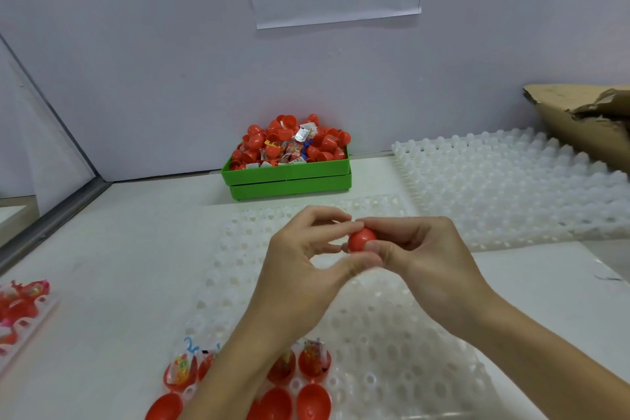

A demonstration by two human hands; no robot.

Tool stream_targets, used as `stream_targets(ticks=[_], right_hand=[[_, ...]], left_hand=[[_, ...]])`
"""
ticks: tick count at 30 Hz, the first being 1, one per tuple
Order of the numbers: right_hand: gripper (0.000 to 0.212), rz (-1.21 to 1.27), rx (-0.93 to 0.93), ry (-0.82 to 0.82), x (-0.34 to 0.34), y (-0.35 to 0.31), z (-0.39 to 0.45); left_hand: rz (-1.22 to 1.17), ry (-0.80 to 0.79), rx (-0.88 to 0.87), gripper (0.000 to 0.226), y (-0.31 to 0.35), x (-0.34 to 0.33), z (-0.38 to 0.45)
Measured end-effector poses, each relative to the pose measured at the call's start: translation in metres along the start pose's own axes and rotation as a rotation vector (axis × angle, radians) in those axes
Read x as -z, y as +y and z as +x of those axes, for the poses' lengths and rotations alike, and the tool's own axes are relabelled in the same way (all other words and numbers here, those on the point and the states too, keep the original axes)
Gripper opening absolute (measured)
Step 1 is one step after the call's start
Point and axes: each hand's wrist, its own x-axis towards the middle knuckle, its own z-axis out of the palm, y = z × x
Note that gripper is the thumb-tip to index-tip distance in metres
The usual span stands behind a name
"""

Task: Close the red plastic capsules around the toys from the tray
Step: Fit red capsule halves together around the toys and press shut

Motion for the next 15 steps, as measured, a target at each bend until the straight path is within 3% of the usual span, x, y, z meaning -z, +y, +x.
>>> stream_targets(ticks=[3,5,7,9,15], right_hand=[[0.034,0.180,-0.014,0.019,-0.001,0.002,0.002],[0.037,0.250,0.005,-0.009,-0.003,0.002,0.002],[0.033,0.242,0.042,-0.059,-0.004,0.001,0.000],[0.028,0.143,0.082,-0.056,-0.006,0.000,-0.001],[0.034,0.055,0.185,-0.110,-0.011,-0.005,-0.004]], left_hand=[[-0.155,0.020,0.236,0.048,-0.001,0.006,0.003],[-0.301,-0.069,0.363,0.059,-0.002,0.008,0.004],[-0.579,-0.178,0.434,0.050,-0.002,0.007,0.003],[-0.753,-0.161,0.467,0.035,0.002,0.004,0.003],[-0.792,-0.063,0.512,0.042,0.002,0.003,0.003]])
